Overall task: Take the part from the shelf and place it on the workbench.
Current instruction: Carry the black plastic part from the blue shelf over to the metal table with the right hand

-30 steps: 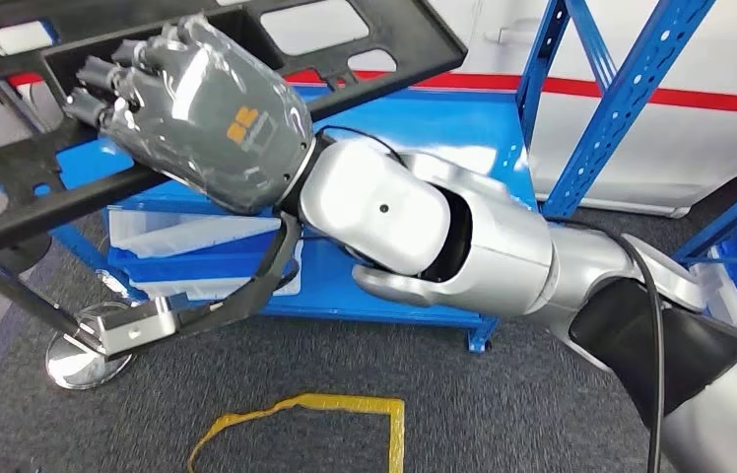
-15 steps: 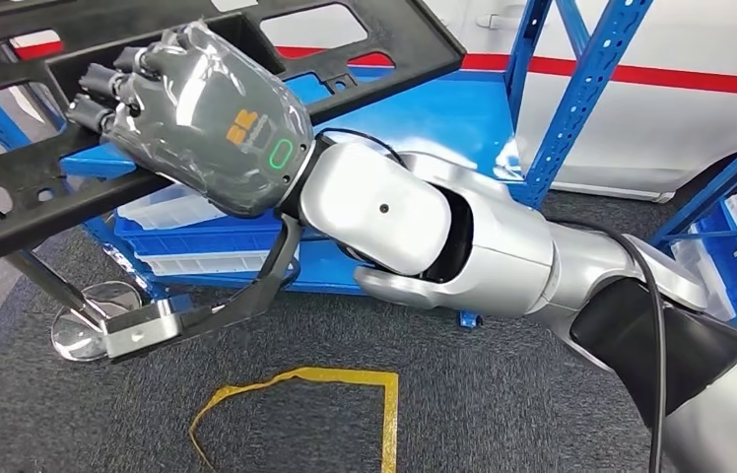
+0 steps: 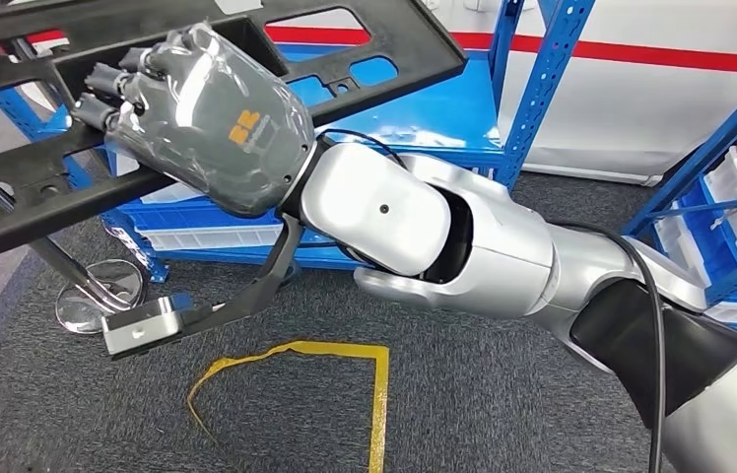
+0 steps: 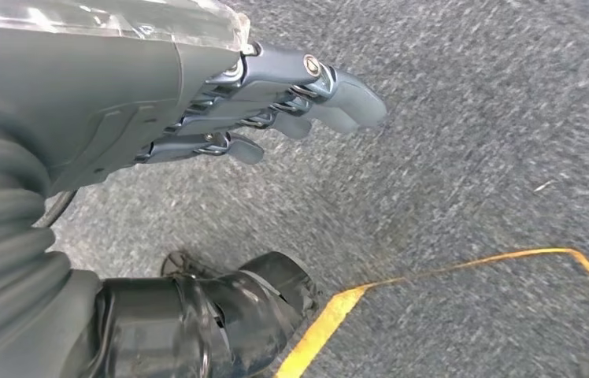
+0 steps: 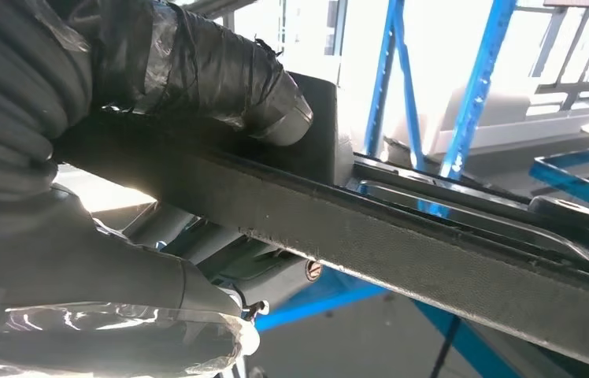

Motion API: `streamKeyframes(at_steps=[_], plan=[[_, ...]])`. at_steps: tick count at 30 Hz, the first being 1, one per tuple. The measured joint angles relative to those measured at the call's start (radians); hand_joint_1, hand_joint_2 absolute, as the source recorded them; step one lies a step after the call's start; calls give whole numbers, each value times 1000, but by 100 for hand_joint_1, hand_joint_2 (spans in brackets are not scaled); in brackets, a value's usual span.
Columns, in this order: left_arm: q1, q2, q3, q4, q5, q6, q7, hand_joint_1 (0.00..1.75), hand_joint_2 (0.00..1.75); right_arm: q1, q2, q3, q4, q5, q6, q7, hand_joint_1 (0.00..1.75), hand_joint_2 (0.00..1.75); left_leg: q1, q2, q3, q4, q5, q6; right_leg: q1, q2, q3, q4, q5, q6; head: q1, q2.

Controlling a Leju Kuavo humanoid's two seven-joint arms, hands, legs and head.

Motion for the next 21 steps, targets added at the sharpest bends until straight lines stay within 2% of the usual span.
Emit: streamKeyframes(at_steps=[1, 2, 3, 4, 5, 7, 8, 9, 10, 11, 12, 14, 15, 16, 18, 19, 20, 21], plan=[[-1, 0, 0, 0, 0, 0, 1, 0, 175, 0, 0, 0, 0, 0, 0, 0, 175, 175, -4, -1, 7, -22, -2, 4, 0, -1, 1, -6, 12, 6, -1, 0], [-1, 0, 0, 0, 0, -1, 1, 0, 175, 0, 0, 0, 0, 0, 0, 0, 175, 175, -2, -1, -1, -23, 10, 10, 0, -1, 1, -14, 23, 12, -2, 0], [-1, 0, 0, 0, 0, -1, 2, 0, 175, 0, -2, 0, 0, 0, 1, 0, 175, 175, -1, 1, -8, -30, 23, 17, 1, -1, -4, -15, 20, 17, -4, 0], [-2, 0, 0, 0, 0, -1, 2, 0, 175, -1, -3, 0, 0, 0, 1, 0, 175, 175, 1, 4, -17, -36, 38, 25, 2, 0, -12, -2, -4, 22, -2, 0], [-2, -1, 0, 0, 0, -1, 2, 0, 175, 0, -4, 0, 1, 0, 2, 0, 175, 175, 4, 7, -29, -41, 55, 32, 2, 1, -24, 32, -50, 25, 1, 0], [-2, -1, 0, 0, 0, -1, 3, 0, 175, 0, -5, 0, 1, 0, 2, 0, 175, 175, 2, 10, -60, -40, 83, 40, 1, 1, -47, 150, -160, 28, 5, 0], [-2, -2, 0, 0, 0, -1, 3, 0, 175, 1, -6, 0, 1, 0, 2, 0, 175, 175, 1, 10, -77, -37, 95, 41, 1, 1, -53, 214, -188, 29, 6, 0], [-1, -2, 0, 0, 0, -2, 4, 0, 175, 2, -6, 0, 1, 0, 2, 0, 175, 175, 0, 10, -95, -33, 105, 41, 0, 1, -51, 258, -190, 30, 6, 0], [-1, -2, 0, 0, 0, -2, 5, 0, 175, 3, -7, 0, 1, 0, 2, 0, 175, 175, 0, 10, -113, -28, 116, 39, 0, 0, -35, 276, -171, 30, 6, 0], [-1, -2, 0, 0, 0, -4, 6, 0, 175, 4, -7, 0, 1, 0, 2, 0, 175, 175, 0, 10, -131, -22, 125, 37, 0, 1, -2, 257, -144, 28, 7, 0], [-1, -2, 0, 0, 0, -4, 7, 0, 175, 3, -7, 0, 1, 0, 1, 0, 175, 175, 0, 10, -146, -15, 132, 35, 0, 1, 47, 207, -128, 25, 7, 0], [-1, -4, 0, 0, 0, -5, 8, 0, 175, 1, -7, 0, 1, 0, 0, 0, 175, 175, -1, 8, -168, -3, 146, 26, 5, 2, 149, 72, -146, 18, 8, 0], [0, -4, 0, 0, 0, -5, 9, 0, 175, 0, -6, 0, 1, 0, 0, 0, 175, 175, -1, 8, -173, -2, 154, 20, 8, 3, 177, 25, -161, 15, 8, 0], [1, -5, 0, 0, 0, -5, 9, 0, 175, 0, -6, 0, 1, 0, 0, 0, 175, 175, -1, 7, -177, -4, 164, 13, 11, 3, 188, -1, -169, 13, 9, 0], [4, -6, 0, 0, 0, -5, 10, 0, 175, 0, -6, 0, 1, 0, 0, 0, 175, 175, 2, 6, -185, -9, 173, 0, 9, 1, 176, -14, -151, 3, 11, 0], [5, -6, -1, 0, 1, -5, 10, 0, 175, 0, -6, 1, 1, 0, 0, 0, 175, 175, 3, 5, -194, 3, 155, -5, 7, -1, 168, -18, -140, -5, 11, 0], [7, -7, -1, 1, 0, -5, 10, 0, 175, 0, -5, 1, 2, 0, 0, 0, 175, 175, 4, 4, -206, 32, 118, -10, 3, -2, 157, -22, -127, -12, 11, 0], [7, -8, -1, 1, 0, -6, 10, 0, 175, 0, -5, 1, 2, 0, 0, 0, 175, 175, 6, 4, -221, 81, 68, -15, 3, -3, 144, -23, -115, -17, 10, 0]])
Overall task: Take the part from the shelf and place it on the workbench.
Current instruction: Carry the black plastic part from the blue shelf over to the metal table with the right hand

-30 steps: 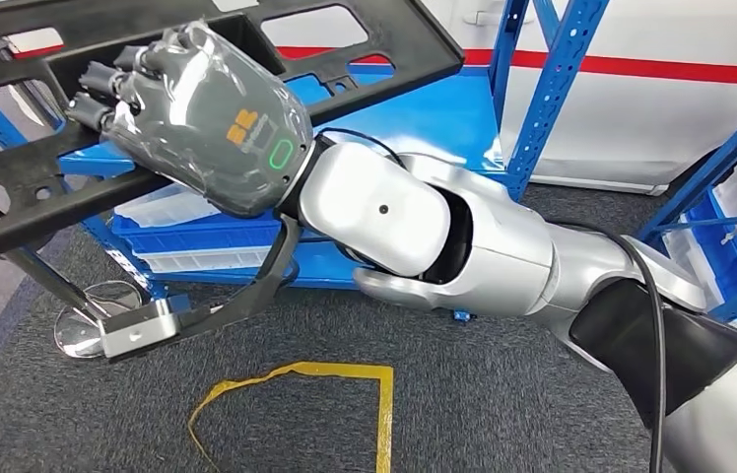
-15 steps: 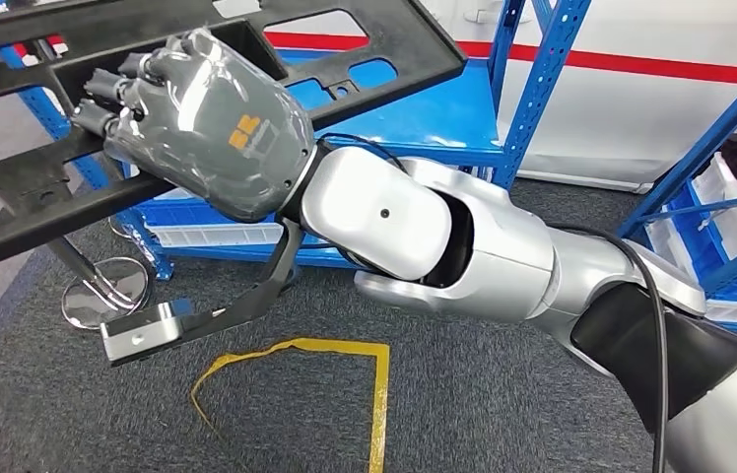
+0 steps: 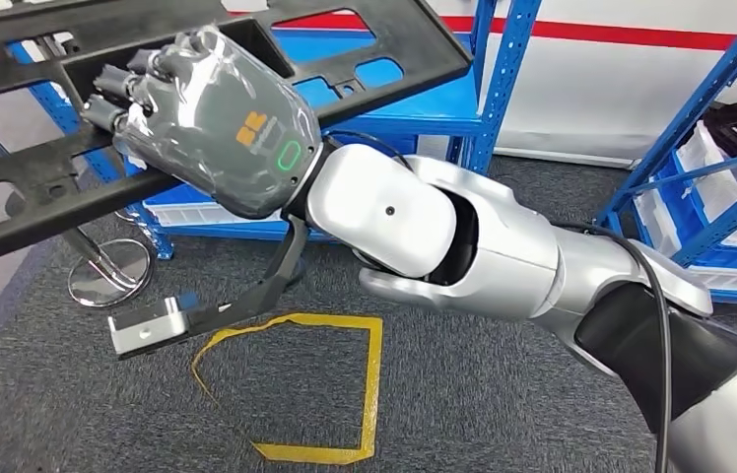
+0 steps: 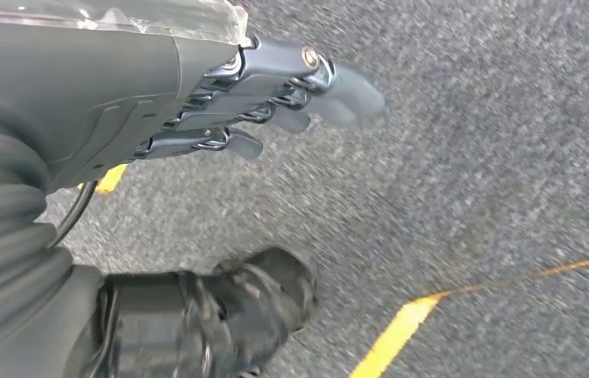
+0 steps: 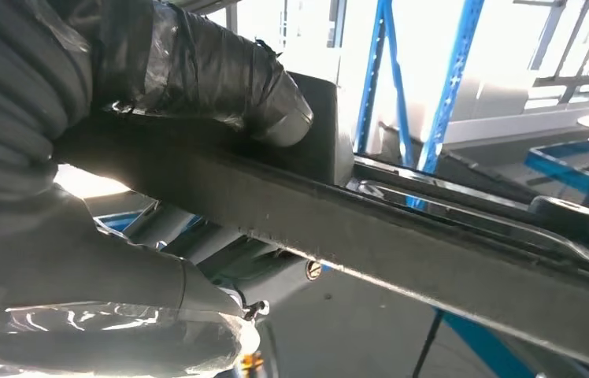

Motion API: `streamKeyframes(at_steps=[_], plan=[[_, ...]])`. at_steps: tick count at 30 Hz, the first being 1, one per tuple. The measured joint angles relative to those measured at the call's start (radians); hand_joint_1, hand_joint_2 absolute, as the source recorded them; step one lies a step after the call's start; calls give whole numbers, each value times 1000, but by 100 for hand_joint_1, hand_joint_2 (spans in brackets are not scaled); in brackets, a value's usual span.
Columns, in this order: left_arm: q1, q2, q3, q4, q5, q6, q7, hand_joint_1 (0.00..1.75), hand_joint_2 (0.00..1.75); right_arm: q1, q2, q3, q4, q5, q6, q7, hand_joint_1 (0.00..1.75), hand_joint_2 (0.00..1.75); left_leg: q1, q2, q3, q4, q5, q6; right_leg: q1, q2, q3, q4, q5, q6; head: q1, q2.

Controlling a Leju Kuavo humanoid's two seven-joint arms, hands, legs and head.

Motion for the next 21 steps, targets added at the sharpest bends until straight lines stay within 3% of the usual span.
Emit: streamKeyframes(at_steps=[2, 3, 4, 5, 6, 8, 10, 12, 13, 14, 15, 17, 18, 19, 20, 21], plan=[[0, 0, 0, 0, -1, -3, 0, 0, 175, 1, 0, 1, 0, 0, 0, 0, 175, 175, 2, 0, -25, 122, -79, -8, 1, 0, -30, 2, 23, -3, 0, 0], [-1, 0, 0, 0, -1, -5, 0, 0, 175, 2, 0, 2, 1, 0, 0, 0, 175, 175, 2, 0, -26, 166, -86, -10, 1, 0, -47, 4, 34, -3, 0, 0], [-1, 0, 0, 0, -1, -7, 0, 0, 175, 3, 0, 3, 1, 1, 0, 0, 175, 175, 3, 0, -15, 184, -71, -11, 1, 0, -63, 6, 45, -2, 0, 0], [-1, 0, 0, 0, -1, -8, 0, 0, 175, 5, 0, 4, 2, 1, -1, 0, 175, 175, 3, 0, 11, 170, -42, -11, 1, 1, -80, 9, 56, 0, 0, 0], [-2, 0, 0, 0, -1, -9, 0, 0, 175, 5, 0, 4, 3, 2, -1, 0, 175, 175, 3, 0, 55, 123, -18, -11, 1, 1, -95, 12, 67, 2, 0, 0], [-5, 0, 0, 0, -1, -9, -1, 0, 175, 5, 0, 4, 4, 4, -2, 0, 175, 175, -1, -3, 155, -15, -23, -3, 2, 2, -117, 15, 86, 11, 1, 0], [-7, 0, 0, 0, -1, -11, -2, 0, 175, 5, -1, 4, 6, 5, -2, 0, 175, 175, -7, -8, 198, -92, -46, 10, 3, 1, -123, 9, 107, 22, 3, 0], [-7, 0, 0, 0, -1, -14, -3, 0, 175, 5, -1, 4, 7, 6, -2, 0, 175, 175, -7, -8, 188, -101, -30, 26, 3, 1, -126, 1, 123, 33, 5, 0], [-7, 0, 0, 0, -1, -16, -3, 0, 175, 5, -1, 4, 8, 6, -1, 0, 175, 175, -5, -6, 182, -105, -20, 34, 3, 2, -132, 8, 110, 38, 6, 0], [-7, 0, 0, 0, -1, -18, -4, 0, 175, 6, -2, 4, 9, 6, 0, 0, 175, 175, -3, -3, 172, -109, -8, 43, 4, 3, -142, 33, 78, 42, 9, 0], [-7, 0, 0, 0, -1, -19, -5, 0, 175, 6, -2, 4, 10, 6, 2, 0, 175, 175, -1, 0, 161, -111, 4, 50, 4, 3, -155, 78, 27, 45, 11, 0], [-7, -1, 0, 0, -1, -20, -10, 0, 175, 7, -2, 4, 11, 6, 5, 0, 175, 175, -5, 1, 134, -109, 25, 56, 5, 3, -182, 208, -69, 46, 15, 0], [-7, -1, 0, 0, -1, -19, -13, 0, 175, 9, -2, 4, 11, 6, 6, 0, 175, 175, -7, 2, 119, -108, 35, 55, 6, 3, -187, 265, -87, 45, 16, 0], [-7, -1, 0, 0, -1, -19, -15, 0, 175, 10, -2, 5, 11, 6, 7, 0, 175, 175, -9, 2, 105, -106, 45, 56, 8, 3, -179, 295, -80, 41, 16, 0], [-7, -1, 0, 0, -1, -19, -16, 0, 175, 11, -2, 5, 11, 6, 8, 0, 175, 175, -12, 2, 90, -103, 55, 56, 11, 3, -156, 291, -56, 35, 17, 0], [-7, -1, 0, 0, -1, -19, -17, 0, 175, 11, -3, 5, 11, 6, 8, 0, 175, 175, -15, 1, 78, -101, 63, 56, 15, 4, -116, 253, -28, 25, 18, 0]])
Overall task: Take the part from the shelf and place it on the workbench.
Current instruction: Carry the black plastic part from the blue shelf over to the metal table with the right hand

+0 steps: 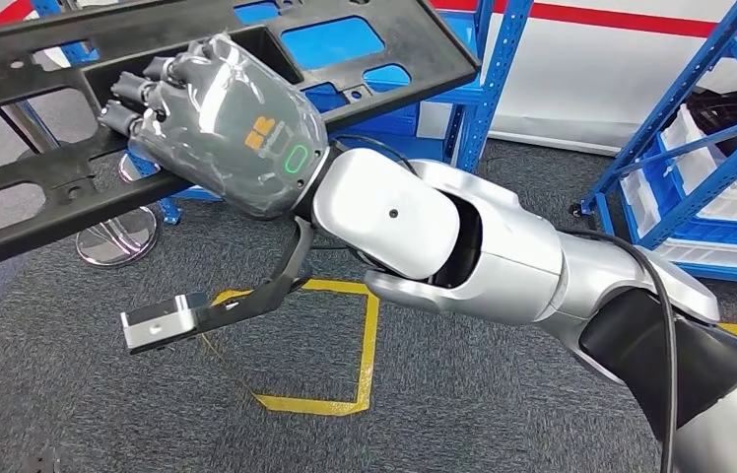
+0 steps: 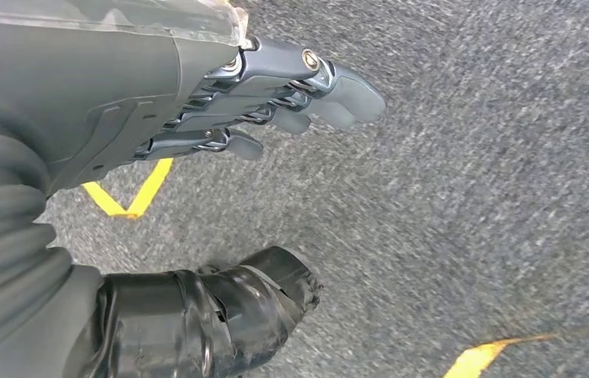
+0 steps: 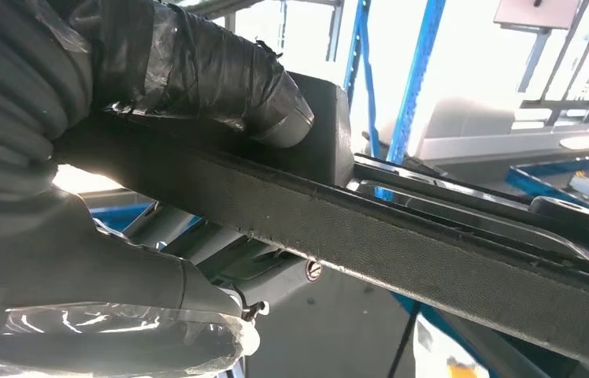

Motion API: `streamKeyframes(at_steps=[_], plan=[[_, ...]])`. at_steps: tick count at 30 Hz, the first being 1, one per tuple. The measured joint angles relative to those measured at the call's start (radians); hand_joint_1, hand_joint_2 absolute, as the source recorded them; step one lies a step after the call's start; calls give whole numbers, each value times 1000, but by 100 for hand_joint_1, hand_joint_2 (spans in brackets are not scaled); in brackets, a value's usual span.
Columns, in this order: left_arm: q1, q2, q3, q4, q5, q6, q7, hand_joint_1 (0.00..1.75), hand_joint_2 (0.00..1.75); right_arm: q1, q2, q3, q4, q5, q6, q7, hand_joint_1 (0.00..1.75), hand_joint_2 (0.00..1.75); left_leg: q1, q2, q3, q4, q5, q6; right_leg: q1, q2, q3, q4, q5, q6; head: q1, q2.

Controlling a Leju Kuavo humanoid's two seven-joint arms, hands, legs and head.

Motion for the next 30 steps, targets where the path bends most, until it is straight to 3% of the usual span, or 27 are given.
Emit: streamKeyframes(at_steps=[2, 4, 7, 9, 11, 12, 13, 14, 16, 18, 21, 23, 24, 27, 28, 29, 30], plan=[[0, -2, 0, 0, 1, -1, -2, 0, 175, -2, 0, 0, 0, 0, 0, 0, 175, 175, -3, 0, -19, 2, 13, -3, 10, 1, 108, -147, 3, -22, 1, 0], [1, -4, 0, 0, 5, -6, -2, 0, 175, -3, 0, -1, -1, 0, 0, 0, 175, 175, 1, 1, -25, -3, 29, -12, 17, 1, 173, -252, -21, -30, 2, 0], [3, -5, 0, 0, 9, -12, 2, 0, 175, -3, 0, -1, 0, 1, 0, 0, 175, 175, 5, -1, -34, -7, 37, -28, 14, -2, 180, -292, 0, -33, 8, 0], [4, -6, 0, 0, 9, -14, 2, 0, 175, -3, 1, 0, 1, 4, 0, 1, 175, 175, 5, -4, -63, 53, -11, -39, 5, -5, 178, -311, 14, -39, 8, 0], [5, -5, 0, 0, 8, -14, 1, 0, 175, -3, 1, 0, 2, 6, 0, 3, 175, 175, 9, -5, -109, 183, -80, -49, 2, -6, 166, -307, 22, -40, 8, 0], [6, -5, 0, 0, 8, -14, 0, 0, 175, -1, 2, 0, 2, 6, 0, 3, 175, 175, 12, -5, -127, 239, -98, -54, 1, -6, 159, -302, 24, -40, 7, 0], [7, -5, 0, 0, 8, -14, 0, 0, 175, 1, 1, 1, 3, 6, 0, 3, 175, 175, 15, -5, -131, 264, -98, -58, -1, -6, 153, -296, 25, -38, 8, 0], [7, -5, 0, 0, 8, -14, 0, 0, 175, 2, 1, 1, 4, 6, 0, 3, 175, 175, 18, -5, -117, 250, -80, -62, -4, -6, 147, -289, 24, -36, 8, 0], [7, -5, 0, 0, 8, -14, 0, 0, 175, 2, 2, 2, 4, 7, 0, 3, 175, 175, 22, 4, -48, 136, -30, -69, -9, -8, 138, -273, 18, -28, 8, 0], [4, -4, 0, 0, 8, -13, 1, 0, 175, 0, 3, 2, 4, 13, 1, 4, 175, 175, 14, 19, 5, 43, -12, -63, -7, -11, 129, -258, 12, -17, 4, 0], [0, -2, 0, 0, 8, -12, 3, 0, 175, 0, 3, 2, 5, 21, 7, 4, 175, 175, 10, 12, 12, 18, -20, -38, -1, -23, 122, -250, 12, -6, 1, 0], [1, -2, 0, 0, 7, -11, 5, 0, 175, 0, 3, 2, 5, 23, 10, 5, 175, 175, 14, -1, 12, 9, -15, -24, -2, -23, 109, -225, -11, 3, 3, 0], [1, -2, 0, 0, 7, -10, 6, 0, 175, -1, 2, 2, 6, 23, 10, 7, 175, 175, 16, -8, 12, 5, -12, -17, -3, -18, 92, -186, -37, 6, 5, 0], [1, -2, 0, 0, 7, -8, 11, 0, 175, 6, 2, 4, 8, 24, 12, 11, 175, 175, 15, -28, 3, 4, -4, -5, -7, -5, 5, -2, -119, 9, 9, 0], [2, -2, 0, 0, 7, -8, 13, 0, 175, 9, 2, 4, 9, 24, 13, 12, 175, 175, 14, -36, 1, 5, -3, -4, -7, -3, -12, 30, -120, 8, 9, 0], [3, -3, 0, 0, 7, -8, 14, 0, 175, 12, 1, 5, 10, 25, 14, 12, 175, 175, 13, -46, -1, 7, -2, -3, -8, -2, -10, 25, -103, 6, 9, 0], [5, -3, 0, 0, 7, -8, 15, 0, 175, 13, 1, 6, 12, 26, 15, 12, 175, 175, 13, -56, -2, 9, -2, -3, -7, 3, 9, -19, -69, 2, 9, 0]])
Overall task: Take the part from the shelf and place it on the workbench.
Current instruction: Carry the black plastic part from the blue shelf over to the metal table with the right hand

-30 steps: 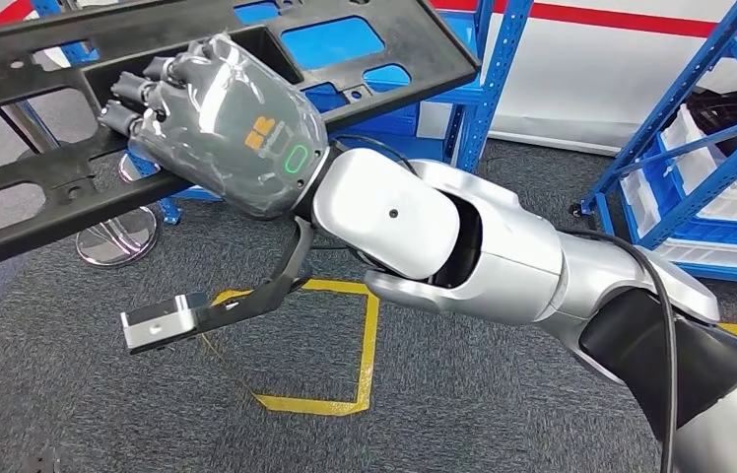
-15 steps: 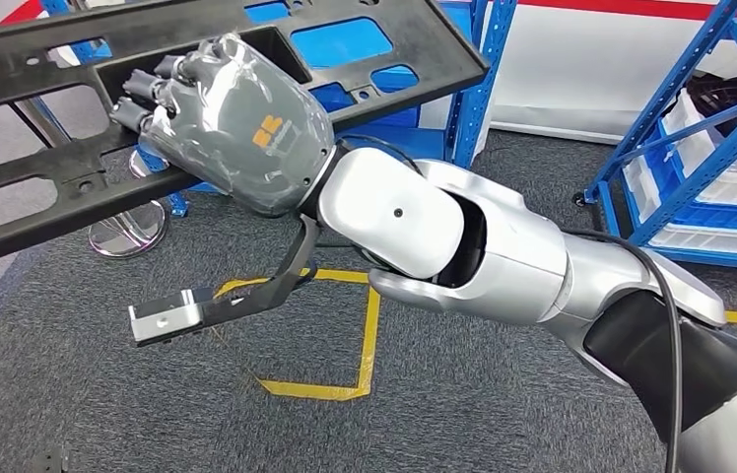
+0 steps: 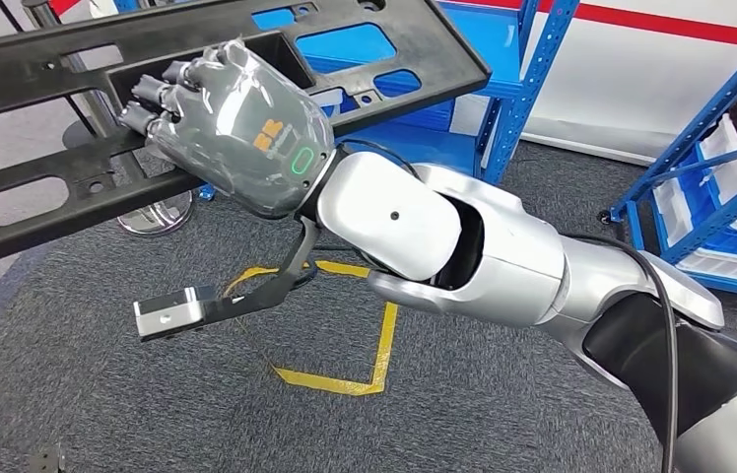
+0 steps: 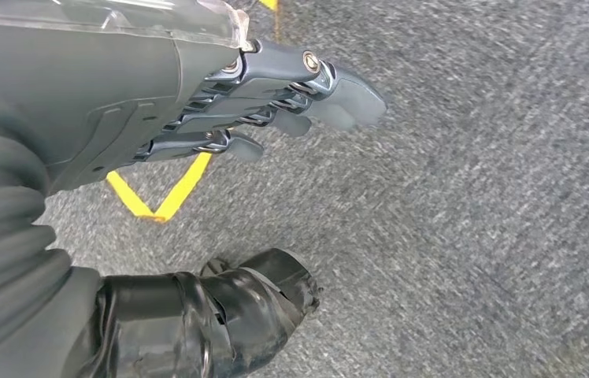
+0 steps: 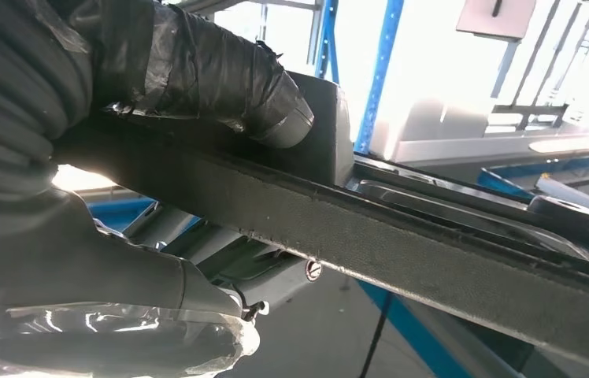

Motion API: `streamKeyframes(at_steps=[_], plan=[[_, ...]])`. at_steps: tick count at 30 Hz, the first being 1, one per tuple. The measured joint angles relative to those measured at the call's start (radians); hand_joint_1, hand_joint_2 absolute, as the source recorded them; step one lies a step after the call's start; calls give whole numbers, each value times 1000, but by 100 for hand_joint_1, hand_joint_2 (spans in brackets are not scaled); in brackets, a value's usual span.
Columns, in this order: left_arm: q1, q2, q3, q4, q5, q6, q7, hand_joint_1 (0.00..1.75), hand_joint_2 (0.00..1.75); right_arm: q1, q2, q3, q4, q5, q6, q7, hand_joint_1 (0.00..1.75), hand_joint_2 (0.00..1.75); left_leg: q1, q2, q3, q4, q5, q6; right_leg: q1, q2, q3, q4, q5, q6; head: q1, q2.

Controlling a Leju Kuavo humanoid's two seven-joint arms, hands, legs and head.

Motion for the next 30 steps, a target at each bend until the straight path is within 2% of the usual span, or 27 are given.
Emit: streamKeyframes(at_steps=[2, 3, 4, 5, 6, 7, 9, 11, 12, 13, 14, 15, 16, 18, 19, 22, 24, 26, 27, 28, 29, 30], plan=[[1, -3, 0, 0, 0, 1, 2, 0, 175, -2, 0, 0, 2, 3, 2, 0, 175, 175, 0, -18, -3, 4, 1, -2, -1, 40, 61, -129, 68, -14, -2, 0], [-1, -5, 0, 0, 0, 1, 2, 0, 175, -3, 0, 0, 2, 5, 2, 0, 175, 175, 1, -28, -8, 5, 4, -6, -1, 61, 84, -178, 87, -18, -2, 0], [-1, -7, 0, 0, 0, 1, 2, 0, 175, -4, 0, 0, 3, 6, 3, 0, 175, 175, 5, -37, -14, 6, 8, -12, -1, 75, 95, -205, 94, -20, -2, 0], [-1, -8, 0, 0, 0, 1, 3, 0, 175, -4, 0, 0, 4, 7, 3, 0, 175, 175, 9, -47, -20, 4, 13, -20, 0, 76, 98, -214, 93, -20, -1, 0], [1, -8, 0, 0, 0, 1, 3, 0, 175, -5, 0, 0, 5, 8, 4, 0, 175, 175, 10, -58, -24, 1, 20, -28, -1, 64, 100, -226, 95, -19, 1, 0], [4, -9, 0, 0, 0, 1, 3, 0, 175, -5, 0, 0, 6, 8, 4, 0, 175, 175, 11, -59, -28, -1, 22, -34, -3, 51, 104, -236, 98, -19, 1, 0], [6, -11, 0, 0, 0, 1, 2, 0, 175, -7, 2, 0, 6, 9, 3, 0, 175, 175, 5, -27, -47, 33, -5, -44, -10, 25, 112, -259, 107, -22, -2, 0], [2, -11, 0, 0, -1, 1, 1, 0, 175, -10, 4, 1, 8, 10, 3, 0, 175, 175, 5, 20, -94, 146, -65, -52, -11, -1, 113, -263, 112, -24, -5, 0], [1, -11, 0, 0, -1, 1, 1, 0, 175, -10, 4, 1, 8, 10, 3, 0, 175, 175, 7, 31, -120, 207, -89, -56, -11, -14, 111, -261, 112, -24, -5, 0], [2, -11, 0, 0, -2, 1, 0, 0, 175, -9, 4, 2, 9, 10, 3, 0, 175, 175, 9, 37, -134, 246, -99, -60, -11, -27, 108, -259, 112, -24, -5, 0], [3, -12, 0, 0, -2, 0, 0, 0, 175, -8, 4, 2, 10, 10, 3, 0, 175, 175, 12, 41, -131, 249, -93, -63, -11, -39, 104, -256, 112, -24, -5, 0], [4, -11, -1, 0, -2, 0, 0, 0, 175, -8, 4, 2, 11, 10, 3, 0, 175, 175, 14, 47, -107, 212, -72, -66, -12, -51, 101, -252, 111, -22, -5, 0], [4, -11, -1, 0, -2, -1, 0, 0, 175, -8, 4, 2, 11, 10, 3, 0, 175, 175, 15, 60, -67, 144, -46, -68, -12, -61, 99, -248, 109, -20, -5, 0], [2, -10, -1, 0, -2, -1, -1, 0, 175, -11, 4, 2, 12, 10, 2, 0, 175, 175, 9, 89, 3, 27, -16, -61, -8, -79, 96, -240, 105, -10, -5, 0], [2, -10, -1, 0, -2, -2, -2, 0, 175, -13, 4, 2, 12, 11, 2, 1, 175, 175, 6, 96, 17, 0, -13, -54, -6, -86, 95, -238, 105, -4, -4, 0], [5, -10, -1, 0, -2, -2, -3, 0, 175, -15, 5, 2, 13, 12, 3, 2, 175, 175, 5, 73, 12, -5, -8, -31, -3, -102, 97, -238, 103, 14, -3, 0], [6, -10, -1, 0, -2, -2, -4, 0, 175, -16, 4, 2, 14, 12, 4, 2, 175, 175, 8, 58, 12, -13, 1, -17, -7, -71, 83, -203, 72, 23, -3, 0], [4, -10, -1, 0, -3, -2, -3, 0, 175, -15, 4, 2, 15, 11, 5, 2, 175, 175, 8, 42, 7, -17, 8, -6, -10, -23, 35, -95, 7, 24, -1, 0], [2, -11, -1, 0, -3, -2, -3, 0, 175, -14, 3, 2, 16, 11, 5, 2, 175, 175, 6, 33, 4, -17, 10, -3, -9, -11, 5, -30, -22, 23, 0, 0], [2, -11, -1, 0, -3, -3, -3, 0, 175, -12, 2, 3, 17, 11, 6, 2, 175, 175, 5, 21, 0, -16, 12, -1, -9, -6, -17, 19, -38, 22, 0, 0], [2, -11, -1, 0, -3, -3, -3, 0, 175, -10, 1, 3, 18, 11, 6, 2, 175, 175, 4, 9, -3, -14, 13, 0, -9, -4, -24, 36, -35, 21, 0, 0], [3, -11, -1, 0, -3, -3, -3, 0, 175, -8, 0, 3, 20, 11, 7, 2, 175, 175, 3, -3, -6, -12, 14, 0, -10, -2, -12, 15, -13, 18, 0, 0]])
